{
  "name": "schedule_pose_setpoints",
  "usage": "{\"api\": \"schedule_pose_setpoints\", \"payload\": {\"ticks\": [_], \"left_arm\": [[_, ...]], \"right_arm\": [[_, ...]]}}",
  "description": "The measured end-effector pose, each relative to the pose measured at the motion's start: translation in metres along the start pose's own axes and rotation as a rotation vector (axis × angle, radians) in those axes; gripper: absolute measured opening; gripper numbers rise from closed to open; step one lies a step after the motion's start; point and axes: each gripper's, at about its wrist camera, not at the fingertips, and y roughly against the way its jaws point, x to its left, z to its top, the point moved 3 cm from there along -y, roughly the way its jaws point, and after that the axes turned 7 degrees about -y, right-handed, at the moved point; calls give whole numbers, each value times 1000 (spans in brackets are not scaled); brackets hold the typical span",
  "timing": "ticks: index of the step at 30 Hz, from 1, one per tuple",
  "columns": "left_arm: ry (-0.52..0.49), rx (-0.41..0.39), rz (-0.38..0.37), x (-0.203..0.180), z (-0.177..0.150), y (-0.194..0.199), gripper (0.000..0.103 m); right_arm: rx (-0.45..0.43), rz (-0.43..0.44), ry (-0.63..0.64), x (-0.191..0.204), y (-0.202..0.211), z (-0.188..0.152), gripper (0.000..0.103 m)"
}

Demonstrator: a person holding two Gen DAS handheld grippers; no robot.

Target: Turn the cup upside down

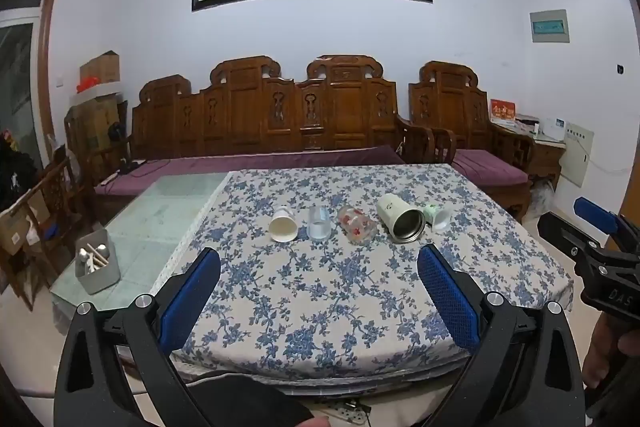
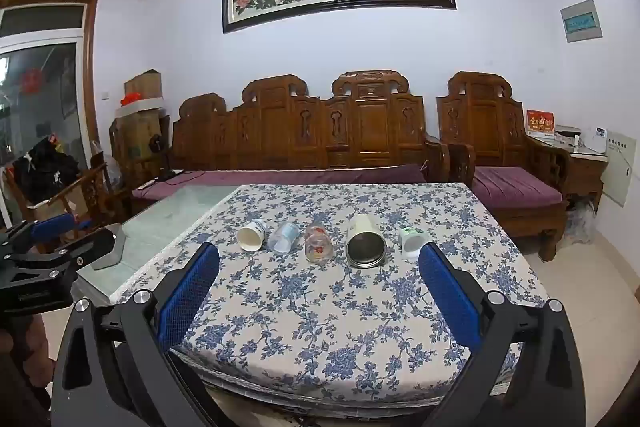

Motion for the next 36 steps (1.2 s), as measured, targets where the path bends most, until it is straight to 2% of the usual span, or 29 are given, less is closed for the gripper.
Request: {"api": "schedule_pose_setpoints", "payload": {"ticks": [14,36], "left_arm": [[11,-21,-11,1,11,3,95],[13,-47,-14,3,9,9,95]], "right_arm": [[-2,1,-8,-1,0,1,101],[-8,1,-3,2,2,3,101]]}}
